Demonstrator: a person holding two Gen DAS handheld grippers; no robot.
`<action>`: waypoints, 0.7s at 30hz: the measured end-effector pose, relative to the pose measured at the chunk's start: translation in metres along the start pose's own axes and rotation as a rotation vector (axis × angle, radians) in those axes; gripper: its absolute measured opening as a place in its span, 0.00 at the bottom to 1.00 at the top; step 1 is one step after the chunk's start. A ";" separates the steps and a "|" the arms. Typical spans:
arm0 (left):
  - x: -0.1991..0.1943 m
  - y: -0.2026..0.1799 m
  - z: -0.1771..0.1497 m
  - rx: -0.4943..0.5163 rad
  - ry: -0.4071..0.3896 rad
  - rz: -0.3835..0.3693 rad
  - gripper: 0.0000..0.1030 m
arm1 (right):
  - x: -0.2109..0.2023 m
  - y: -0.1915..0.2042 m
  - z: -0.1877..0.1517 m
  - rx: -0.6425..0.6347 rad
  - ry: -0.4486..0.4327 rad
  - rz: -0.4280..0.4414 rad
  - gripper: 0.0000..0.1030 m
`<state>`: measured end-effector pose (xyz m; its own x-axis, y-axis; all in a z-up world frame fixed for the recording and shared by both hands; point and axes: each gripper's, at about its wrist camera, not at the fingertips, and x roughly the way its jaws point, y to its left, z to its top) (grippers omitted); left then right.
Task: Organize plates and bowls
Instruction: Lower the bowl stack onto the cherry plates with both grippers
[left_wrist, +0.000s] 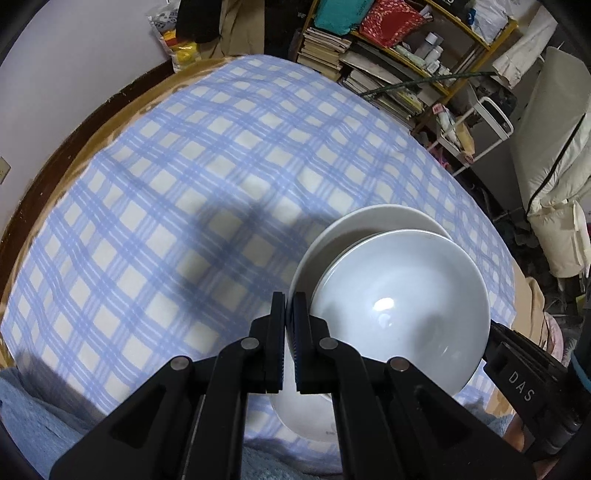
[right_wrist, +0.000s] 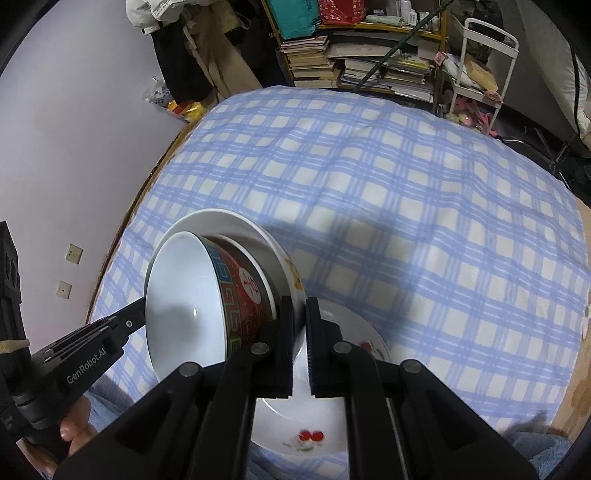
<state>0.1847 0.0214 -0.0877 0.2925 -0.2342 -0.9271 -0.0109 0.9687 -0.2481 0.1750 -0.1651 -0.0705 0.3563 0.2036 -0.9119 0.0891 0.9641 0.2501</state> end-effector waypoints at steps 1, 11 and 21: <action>0.001 -0.001 -0.004 -0.001 0.010 0.000 0.01 | -0.001 -0.004 -0.005 0.004 0.005 0.000 0.10; 0.035 -0.009 -0.041 0.052 0.087 0.058 0.02 | 0.030 -0.028 -0.040 0.045 0.105 0.003 0.10; 0.043 -0.013 -0.048 0.124 0.120 0.057 0.03 | 0.051 -0.047 -0.048 0.047 0.187 0.052 0.09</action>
<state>0.1514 -0.0058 -0.1380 0.1781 -0.1794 -0.9675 0.0961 0.9817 -0.1643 0.1438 -0.1922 -0.1443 0.1827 0.2857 -0.9407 0.1199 0.9432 0.3097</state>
